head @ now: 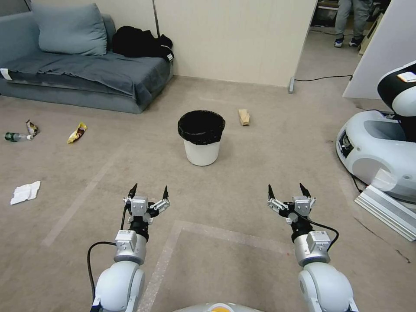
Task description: Pick up the trash bin, then pick up the garbage from the floor and place it into the trash bin.
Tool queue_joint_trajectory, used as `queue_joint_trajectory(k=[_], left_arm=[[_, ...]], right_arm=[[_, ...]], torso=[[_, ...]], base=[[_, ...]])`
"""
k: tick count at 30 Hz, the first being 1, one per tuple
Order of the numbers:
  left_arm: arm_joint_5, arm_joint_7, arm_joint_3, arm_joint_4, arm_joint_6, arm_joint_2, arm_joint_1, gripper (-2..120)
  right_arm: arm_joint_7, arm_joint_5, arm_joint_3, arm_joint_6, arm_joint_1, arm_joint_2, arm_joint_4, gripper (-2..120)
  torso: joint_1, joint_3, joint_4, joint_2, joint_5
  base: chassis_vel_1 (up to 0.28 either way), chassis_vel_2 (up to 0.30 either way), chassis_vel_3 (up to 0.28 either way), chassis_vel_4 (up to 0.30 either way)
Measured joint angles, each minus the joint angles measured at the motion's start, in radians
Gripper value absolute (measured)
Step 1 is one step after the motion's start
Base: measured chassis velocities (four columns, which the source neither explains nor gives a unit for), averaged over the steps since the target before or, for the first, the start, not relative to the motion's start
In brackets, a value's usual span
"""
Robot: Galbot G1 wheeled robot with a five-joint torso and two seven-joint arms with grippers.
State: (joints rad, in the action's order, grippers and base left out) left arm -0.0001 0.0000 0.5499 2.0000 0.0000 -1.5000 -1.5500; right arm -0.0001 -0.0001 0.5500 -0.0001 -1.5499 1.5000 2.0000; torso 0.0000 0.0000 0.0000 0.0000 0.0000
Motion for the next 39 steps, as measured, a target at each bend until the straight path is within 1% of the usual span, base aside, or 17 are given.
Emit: queue_joint_trajectory(k=[13,15,16,17,19,20,21,23,24,25,28,29,31,32,34,36,39], left_arm=[[0.0,-0.001,0.0,0.001,0.0,0.0,-0.001,100],[0.011,-0.009,-0.005,0.018,0.006,-0.001,-0.012,99],[0.044,-0.034,-0.024,0.064,0.026,-0.006,-0.047,99],[0.044,-0.034,-0.024,0.064,0.026,-0.006,-0.047,99],[0.07,-0.054,-0.04,0.101,0.044,-0.01,-0.076,99],[0.109,-0.084,-0.06,0.155,0.067,-0.015,-0.116,99],[0.109,-0.084,-0.06,0.155,0.067,-0.015,-0.116,99],[0.151,-0.116,-0.086,0.213,0.095,-0.021,-0.161,99],[0.192,-0.148,-0.108,0.27,0.121,-0.027,-0.204,99],[0.192,-0.148,-0.108,0.27,0.121,-0.027,-0.204,99],[0.28,-0.215,-0.158,0.392,0.177,-0.039,-0.298,99],[0.28,-0.215,-0.158,0.392,0.177,-0.039,-0.298,99],[0.319,-0.246,-0.185,0.452,0.207,-0.044,-0.341,99],[0.327,-0.248,-0.204,0.466,0.224,-0.043,-0.351,99],[0.33,-0.249,-0.213,0.468,0.23,-0.042,-0.353,99],[0.335,-0.251,-0.223,0.468,0.233,-0.042,-0.353,99],[0.337,-0.252,-0.223,0.468,0.233,-0.042,-0.352,99]], right_arm=[[0.0,0.0,0.0,0.0,-0.001,0.0,0.0,100],[0.002,-0.003,-0.001,-0.001,-0.013,0.003,0.014,100],[0.007,-0.015,-0.007,-0.005,-0.046,0.014,0.058,100],[0.007,-0.015,-0.007,-0.005,-0.046,0.014,0.058,100],[0.012,-0.025,-0.012,-0.009,-0.076,0.023,0.096,100],[0.016,-0.031,-0.016,-0.011,-0.109,0.029,0.133,100],[0.016,-0.031,-0.016,-0.011,-0.109,0.029,0.133,100],[0.016,-0.034,-0.016,-0.011,-0.122,0.031,0.141,100],[0.021,-0.046,-0.023,-0.008,-0.156,0.042,0.189,100],[0.021,-0.046,-0.023,-0.008,-0.156,0.042,0.189,100],[0.035,-0.077,-0.039,-0.001,-0.246,0.069,0.298,100],[0.035,-0.077,-0.039,-0.001,-0.246,0.069,0.298,100],[0.043,-0.096,-0.049,0.003,-0.299,0.086,0.363,100],[0.049,-0.109,-0.056,0.005,-0.335,0.097,0.41,100],[0.053,-0.118,-0.061,0.008,-0.361,0.104,0.441,100],[0.056,-0.122,-0.063,0.019,-0.378,0.108,0.458,100],[0.06,-0.117,-0.063,0.076,-0.381,0.108,0.453,100]], torso=[[0.0,0.0,0.0,0.0,0.0],[0.0,0.0,0.0,0.0,0.0001],[0.0,0.0,0.0,0.0,0.0],[0.0,0.0,0.0,0.0,0.0],[0.0,0.0,-0.0001,0.0,0.0],[0.0,0.0,-0.0007,0.0,-0.0003],[0.0,0.0,-0.0007,0.0,-0.0003],[0.0,0.0,0.0002,0.0,0.0007],[0.0,0.0,0.0002,0.0,-0.0003],[0.0,0.0,0.0002,0.0,-0.0003],[0.0,0.0,-0.0002,0.0,-0.0001],[0.0,0.0,-0.0002,0.0,-0.0001],[0.0,0.0,0.0003,0.0,0.0006],[0.0,0.0,0.0001,0.0,0.0001],[0.0,0.0,-0.0003,0.0,-0.0006],[0.0,0.0,-0.0003,0.0,0.0],[0.0,0.0,0.0,0.0,-0.0001]], base=[[0.0,0.0,0.0,0.0],[0.0,0.0,0.0,0.0],[0.0,0.0,0.0,0.0],[0.0,0.0,0.0,0.0],[0.0,0.0,0.0,0.0],[0.0,0.0,0.0,0.0],[0.0,0.0,0.0,0.0],[0.0,0.0,0.0,0.0],[0.0,0.0,0.0,0.0],[0.0,0.0,0.0,0.0],[0.0,0.0,0.0,0.0],[0.0,0.0,0.0,0.0],[0.0,0.0,0.0,0.0],[0.0,0.0,0.0,0.0],[0.0,0.0,0.0,0.0],[0.0,0.0,0.0,0.0],[0.0,0.0,0.0,0.0]])
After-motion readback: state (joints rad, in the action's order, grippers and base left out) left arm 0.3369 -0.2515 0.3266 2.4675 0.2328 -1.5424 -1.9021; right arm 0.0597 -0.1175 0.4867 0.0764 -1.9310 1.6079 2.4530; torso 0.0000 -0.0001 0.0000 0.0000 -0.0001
